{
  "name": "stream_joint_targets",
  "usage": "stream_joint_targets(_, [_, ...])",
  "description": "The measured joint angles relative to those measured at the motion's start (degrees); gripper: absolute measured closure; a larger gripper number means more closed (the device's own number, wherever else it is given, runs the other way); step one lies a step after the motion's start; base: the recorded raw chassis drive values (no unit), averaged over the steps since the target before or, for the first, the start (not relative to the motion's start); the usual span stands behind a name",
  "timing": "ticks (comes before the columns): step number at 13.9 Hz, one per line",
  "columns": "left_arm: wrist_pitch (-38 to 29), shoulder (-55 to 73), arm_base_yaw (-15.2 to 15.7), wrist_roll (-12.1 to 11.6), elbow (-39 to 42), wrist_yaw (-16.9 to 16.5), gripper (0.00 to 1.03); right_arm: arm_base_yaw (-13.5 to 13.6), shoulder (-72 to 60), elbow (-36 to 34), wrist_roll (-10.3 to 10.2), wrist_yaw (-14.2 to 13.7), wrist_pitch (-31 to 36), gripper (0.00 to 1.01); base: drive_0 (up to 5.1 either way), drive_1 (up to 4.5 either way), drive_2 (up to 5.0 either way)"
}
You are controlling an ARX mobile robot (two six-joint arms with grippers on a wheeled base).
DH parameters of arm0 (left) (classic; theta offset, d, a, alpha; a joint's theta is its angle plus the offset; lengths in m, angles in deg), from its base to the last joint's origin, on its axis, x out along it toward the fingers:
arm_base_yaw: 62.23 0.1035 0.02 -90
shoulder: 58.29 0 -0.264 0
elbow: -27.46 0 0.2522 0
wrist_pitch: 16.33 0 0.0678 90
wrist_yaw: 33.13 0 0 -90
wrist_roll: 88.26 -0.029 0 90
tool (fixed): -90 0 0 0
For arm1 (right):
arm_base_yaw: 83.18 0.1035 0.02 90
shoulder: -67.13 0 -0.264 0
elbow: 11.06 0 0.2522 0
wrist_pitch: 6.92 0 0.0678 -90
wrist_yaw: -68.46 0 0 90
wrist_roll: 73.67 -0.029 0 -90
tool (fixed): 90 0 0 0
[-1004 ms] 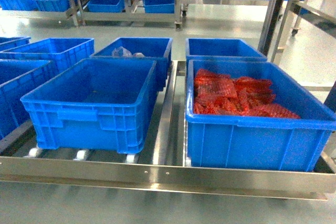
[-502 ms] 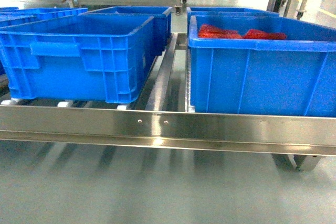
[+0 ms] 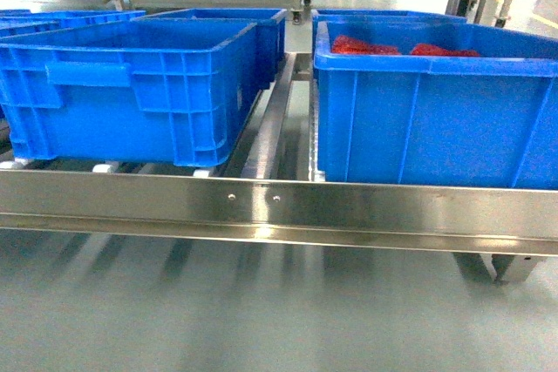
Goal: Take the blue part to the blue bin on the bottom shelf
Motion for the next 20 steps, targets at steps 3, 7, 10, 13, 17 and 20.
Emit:
stream_joint_targets(3, [0.11,0.02,0.00,0.02,0.00,0.00,0.60,0.00,0.00,0.00,0.00,0.02,-0.02,0.03,-0.1,2.60,-2.7])
stream_joint_targets(7, [0.20,0.11,0.00,0.02,0.00,0.00,0.60,0.00,0.00,0.00,0.00,0.00,-0.09,0.03,-0.1,3.92,-4.1])
stream_joint_targets(10, [0.17,0.07,0.00,0.02,0.00,0.00,0.60,0.00,0.00,0.00,0.00,-0.02,0.22,0.03,-0.1,3.88,-4.1])
stream_joint_targets(13, [0.04,0.13,0.00,0.02,0.00,0.00,0.60,0.00,0.00,0.00,0.00,0.02,0.00,0.03,-0.1,3.93,-4.1])
stream_joint_targets(17, [0.17,0.20,0.00,0.02,0.00,0.04,0.60,0.00,0.00,0.00,0.00,-0.02,0.04,0.03,-0.1,3.92,-4.1])
stream_joint_targets(20, [0.22,0.42,0.02,0.02,0.00,-0.04,0.60,0.00,0.00,0.00,0.00,0.00,0.11,0.03,0.0,4.04,-4.0])
